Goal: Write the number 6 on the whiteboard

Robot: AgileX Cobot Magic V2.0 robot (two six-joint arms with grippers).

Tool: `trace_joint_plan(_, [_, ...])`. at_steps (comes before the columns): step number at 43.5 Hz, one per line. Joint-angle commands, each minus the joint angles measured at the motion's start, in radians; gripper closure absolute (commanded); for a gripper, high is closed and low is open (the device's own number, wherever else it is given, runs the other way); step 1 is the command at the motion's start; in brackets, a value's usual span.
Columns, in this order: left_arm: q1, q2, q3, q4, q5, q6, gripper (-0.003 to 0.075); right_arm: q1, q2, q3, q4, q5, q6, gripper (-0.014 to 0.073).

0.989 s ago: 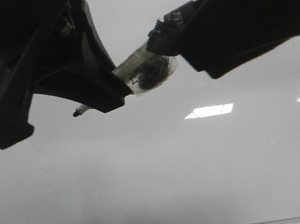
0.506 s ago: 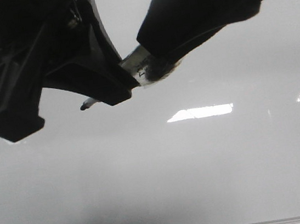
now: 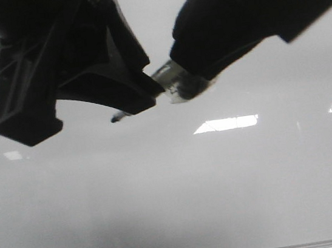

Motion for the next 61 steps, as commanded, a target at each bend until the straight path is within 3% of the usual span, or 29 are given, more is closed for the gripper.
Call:
trace_joint_plan(1, [-0.005,-0.034,-0.033,-0.009,-0.069,-0.017,0.0230,-0.027,-0.056,-0.021,-0.036,-0.015,-0.014,0.0655])
trace_joint_plan(5, [-0.004,-0.034,-0.033,-0.015,-0.069,-0.050,0.0245,-0.060,-0.107,-0.010,-0.036,0.012,-0.014,0.0655])
trace_joint_plan(8, [0.005,-0.034,-0.033,-0.013,-0.069,-0.105,0.0311,-0.091,-0.158,0.010,-0.036,0.024,-0.014,0.0655])
trace_joint_plan(17, [0.141,-0.094,-0.005,-0.071,-0.068,-0.185,0.0729,-0.178,-0.257,0.061,-0.030,-0.003,0.007,0.0655])
trace_joint_plan(34, [0.475,-0.576,0.371,-0.369,-0.327,-0.185,0.0741,-0.198,-0.255,0.073,-0.029,-0.048,0.007,0.0655])
trace_joint_plan(40, [0.496,-0.755,0.513,-0.436,-0.423,-0.185,0.0741,-0.199,-0.235,0.073,-0.018,-0.091,0.013,0.0655])
trace_joint_plan(47, [0.496,-0.901,0.574,-0.436,-0.441,-0.185,0.0741,-0.238,-0.125,0.065,0.007,-0.295,0.100,0.0654])
trace_joint_plan(54, [0.496,-0.932,0.576,-0.436,-0.441,-0.185,0.0741,-0.344,0.015,0.029,0.092,-0.552,0.146,0.0654])
trace_joint_plan(61, [0.496,-0.932,0.576,-0.436,-0.441,-0.185,0.0741,-0.364,0.140,-0.046,0.100,-0.626,0.146,0.0654])
